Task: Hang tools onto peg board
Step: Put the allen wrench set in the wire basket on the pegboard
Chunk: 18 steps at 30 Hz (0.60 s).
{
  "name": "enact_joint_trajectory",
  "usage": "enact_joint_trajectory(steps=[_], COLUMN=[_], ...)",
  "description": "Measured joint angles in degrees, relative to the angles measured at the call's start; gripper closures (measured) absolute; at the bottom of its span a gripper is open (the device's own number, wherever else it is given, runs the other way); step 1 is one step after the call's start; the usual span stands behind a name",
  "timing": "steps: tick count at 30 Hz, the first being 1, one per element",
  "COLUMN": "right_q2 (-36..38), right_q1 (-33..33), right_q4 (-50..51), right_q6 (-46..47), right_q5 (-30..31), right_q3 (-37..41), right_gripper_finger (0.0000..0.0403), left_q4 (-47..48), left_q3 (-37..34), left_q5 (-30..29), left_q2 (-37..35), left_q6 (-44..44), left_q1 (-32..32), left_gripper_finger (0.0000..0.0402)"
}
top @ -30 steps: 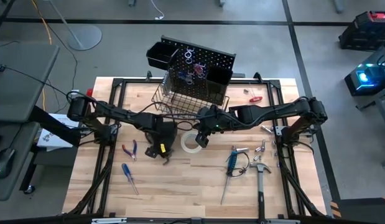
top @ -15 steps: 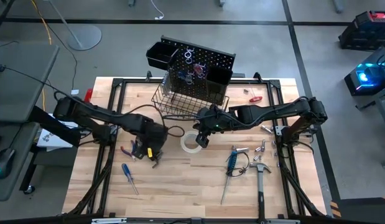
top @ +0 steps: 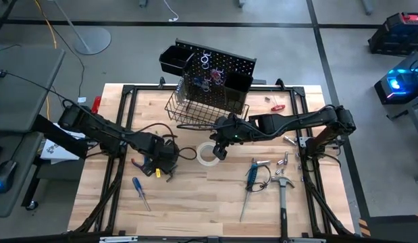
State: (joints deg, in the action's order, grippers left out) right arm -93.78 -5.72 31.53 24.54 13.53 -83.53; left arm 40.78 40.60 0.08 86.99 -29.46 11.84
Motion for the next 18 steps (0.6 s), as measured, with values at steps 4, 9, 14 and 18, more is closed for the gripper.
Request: enact_joint_trajectory(steps=[4,9,14,18], right_q2=[0.0,0.0,0.3,0.5], right_q1=[0.0,-0.1,-0.7,-1.1], right_q4=[0.0,0.0,-3.0,-5.5], right_q6=[0.0,1.5,-0.9,-3.1], right_q5=[0.0,0.0,-0.1,-1.0], right_q3=[0.0,0.0,0.0,-0.1], right_gripper_finger=[0.0402,0.0402,0.0402,0.0402], left_q4=[-1.8,-10.7,-5.2,-5.3], left_q3=[-0.2,-0.2,1.3,2.5], left_q5=[-2.7,-6.9,-11.1,-10.1], left_q2=[0.0,0.3,-1.8,-3.7], left_q6=[3.4,14.6,23.7,20.9], left_q1=[0.4,0.6,2.8,4.6], left_gripper_finger=[0.0116,0.0117,0.0117,0.0117])
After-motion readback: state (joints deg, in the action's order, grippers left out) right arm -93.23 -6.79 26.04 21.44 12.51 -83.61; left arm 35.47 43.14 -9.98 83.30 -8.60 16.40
